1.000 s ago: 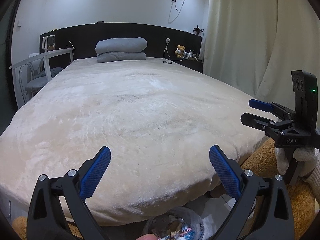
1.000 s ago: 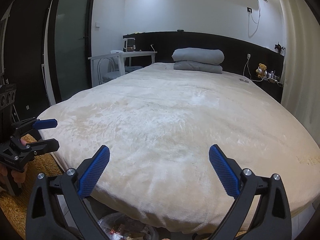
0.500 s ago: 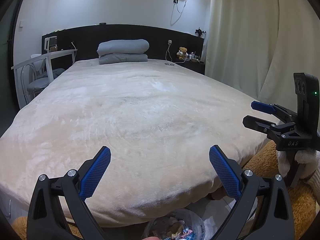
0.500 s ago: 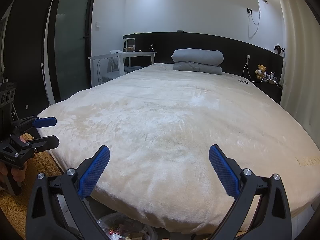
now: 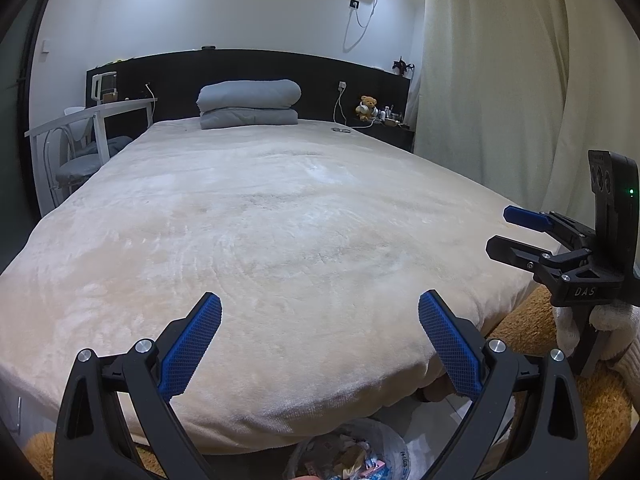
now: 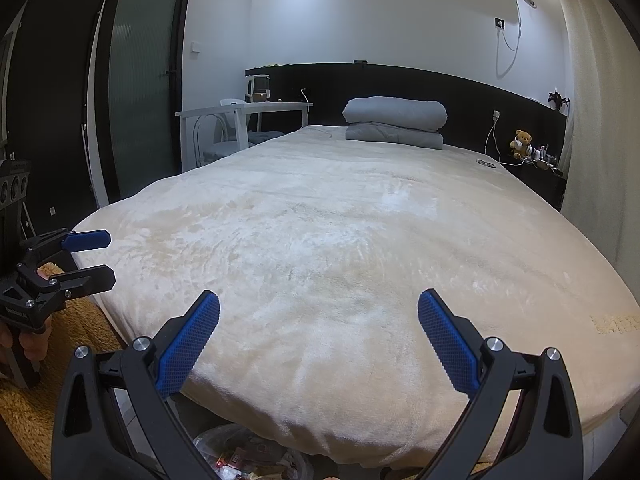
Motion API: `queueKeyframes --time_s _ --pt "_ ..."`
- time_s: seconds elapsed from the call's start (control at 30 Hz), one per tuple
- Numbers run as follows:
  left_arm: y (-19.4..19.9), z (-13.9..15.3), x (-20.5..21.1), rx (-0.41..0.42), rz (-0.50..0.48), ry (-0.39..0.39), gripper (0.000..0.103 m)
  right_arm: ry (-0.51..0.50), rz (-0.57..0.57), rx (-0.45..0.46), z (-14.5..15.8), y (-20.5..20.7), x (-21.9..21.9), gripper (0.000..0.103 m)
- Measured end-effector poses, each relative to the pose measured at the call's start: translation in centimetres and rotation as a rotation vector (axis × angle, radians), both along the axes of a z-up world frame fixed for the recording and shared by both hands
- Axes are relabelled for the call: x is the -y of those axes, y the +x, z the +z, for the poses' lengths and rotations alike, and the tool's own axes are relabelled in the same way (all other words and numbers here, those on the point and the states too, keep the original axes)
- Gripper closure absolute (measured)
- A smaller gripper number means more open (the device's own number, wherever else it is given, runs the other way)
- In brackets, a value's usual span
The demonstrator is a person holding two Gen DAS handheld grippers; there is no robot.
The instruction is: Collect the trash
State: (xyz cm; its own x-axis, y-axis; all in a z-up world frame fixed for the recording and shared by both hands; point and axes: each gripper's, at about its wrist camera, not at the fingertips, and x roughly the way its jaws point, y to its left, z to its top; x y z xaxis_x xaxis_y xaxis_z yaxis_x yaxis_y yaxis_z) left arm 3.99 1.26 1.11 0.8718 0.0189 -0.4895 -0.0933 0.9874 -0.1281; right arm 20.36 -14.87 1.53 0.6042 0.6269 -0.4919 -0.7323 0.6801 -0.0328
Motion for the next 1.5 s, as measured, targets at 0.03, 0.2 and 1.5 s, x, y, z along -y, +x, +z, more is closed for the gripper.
queueKeyframes --time_s 0.03,0.2,1.5 --pt "0.03 -0.03 -0.01 -0.001 0.001 0.000 0.006 0.000 0.000 0.000 0.00 0.01 0.00 0.005" --pt "0.01 0.02 -0.04 -0.001 0.001 0.001 0.006 0.000 0.000 0.000 -0.02 0.04 0.04 0.005" --pt "-0.30 0.14 -0.12 0.005 -0.003 0.004 0.006 -0.011 0.000 0.011 -0.30 0.28 0.33 0.005"
